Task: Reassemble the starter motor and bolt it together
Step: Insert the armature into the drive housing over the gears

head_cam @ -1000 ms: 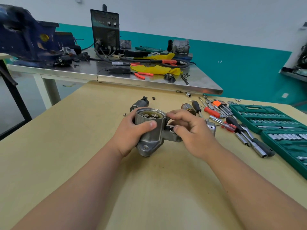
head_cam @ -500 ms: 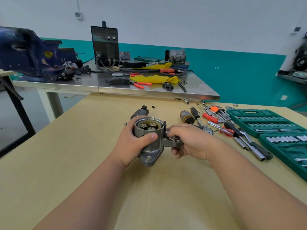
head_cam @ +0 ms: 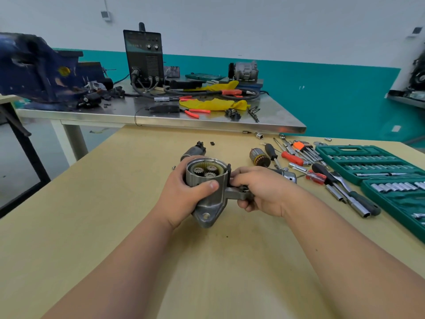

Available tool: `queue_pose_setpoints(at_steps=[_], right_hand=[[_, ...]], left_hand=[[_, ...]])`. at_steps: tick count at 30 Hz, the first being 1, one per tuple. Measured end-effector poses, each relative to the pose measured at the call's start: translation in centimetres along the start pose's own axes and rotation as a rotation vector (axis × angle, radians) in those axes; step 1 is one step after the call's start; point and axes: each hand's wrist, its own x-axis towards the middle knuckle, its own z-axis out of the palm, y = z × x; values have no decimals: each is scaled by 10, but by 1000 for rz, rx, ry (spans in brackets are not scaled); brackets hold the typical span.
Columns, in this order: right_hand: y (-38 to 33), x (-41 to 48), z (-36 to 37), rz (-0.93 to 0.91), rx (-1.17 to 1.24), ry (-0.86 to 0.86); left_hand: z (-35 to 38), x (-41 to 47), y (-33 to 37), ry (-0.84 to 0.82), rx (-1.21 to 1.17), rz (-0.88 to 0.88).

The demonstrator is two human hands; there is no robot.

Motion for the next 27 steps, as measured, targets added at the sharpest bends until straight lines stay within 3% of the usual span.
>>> queue_pose_setpoints(at_steps=[3, 6, 9, 12, 16, 22, 24, 27], right_hand=[[-4, -4, -2, -34, 93, -12], [-7, -8, -26, -151, 265, 245], [9, -12, -44, -265, -78, 564], [23, -8, -35, -346, -245, 556], [11, -4, -24, -420, -266, 517], [2, -10, -8, -547, -305, 477], [-6, -13, -1, -595, -432, 482], [-20, -10, 10, -498, -666, 405]], left_hand=[[0, 3, 10, 92, -72, -45], [-21, 12, 26, 264, -396, -50], [-56, 13, 35, 406, -549, 32], [-67, 10, 34, 416, -457, 37], [-49, 9, 34, 309, -283, -29], [-26, 5, 20, 179, 31, 23], [-20, 2, 17, 162, 181, 84], [-10, -2, 15, 142, 397, 160]])
